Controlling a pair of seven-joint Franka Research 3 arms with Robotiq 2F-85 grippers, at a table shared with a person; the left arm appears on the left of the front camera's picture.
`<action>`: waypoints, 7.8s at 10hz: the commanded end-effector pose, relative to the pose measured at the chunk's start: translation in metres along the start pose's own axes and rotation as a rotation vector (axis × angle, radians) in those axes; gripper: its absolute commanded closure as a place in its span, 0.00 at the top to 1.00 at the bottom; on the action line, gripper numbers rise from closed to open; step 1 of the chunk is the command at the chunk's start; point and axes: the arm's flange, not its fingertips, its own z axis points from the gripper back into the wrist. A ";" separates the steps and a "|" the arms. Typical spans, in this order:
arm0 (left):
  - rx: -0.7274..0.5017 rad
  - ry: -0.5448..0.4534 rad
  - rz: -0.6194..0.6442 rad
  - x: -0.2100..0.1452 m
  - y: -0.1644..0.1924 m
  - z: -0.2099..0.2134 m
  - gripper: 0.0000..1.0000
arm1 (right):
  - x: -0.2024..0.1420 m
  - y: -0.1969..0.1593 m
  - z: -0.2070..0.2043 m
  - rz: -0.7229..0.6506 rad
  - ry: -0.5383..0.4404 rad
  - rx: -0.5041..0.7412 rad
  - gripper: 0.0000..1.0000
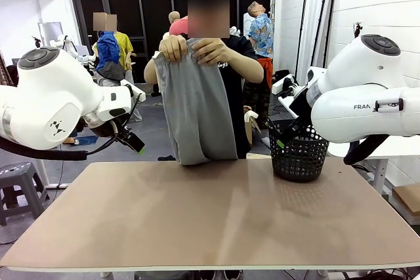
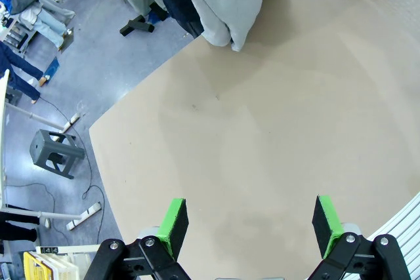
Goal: Fold the training pants.
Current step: Grab both ends of the Training pants handed by a person.
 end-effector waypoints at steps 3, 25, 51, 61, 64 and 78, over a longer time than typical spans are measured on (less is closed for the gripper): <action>0.006 -0.003 -0.007 0.000 0.002 0.000 1.00 | 0.000 0.000 0.000 0.001 0.000 0.000 1.00; 0.006 -0.003 -0.007 0.000 0.002 0.000 1.00 | 0.000 0.000 0.000 0.001 0.000 0.000 1.00; -0.132 -0.038 -0.755 0.001 0.027 0.034 1.00 | 0.015 -0.027 0.020 0.675 0.089 0.174 1.00; -0.407 -0.186 -0.864 0.014 0.055 -0.019 1.00 | 0.025 -0.036 -0.033 0.754 -0.053 0.294 1.00; -0.445 -0.284 -0.932 0.016 0.059 -0.044 1.00 | 0.020 -0.043 -0.047 0.784 -0.206 0.385 1.00; -0.536 -0.711 -0.690 0.031 0.015 -0.048 1.00 | 0.037 -0.023 -0.074 0.685 -0.636 0.664 1.00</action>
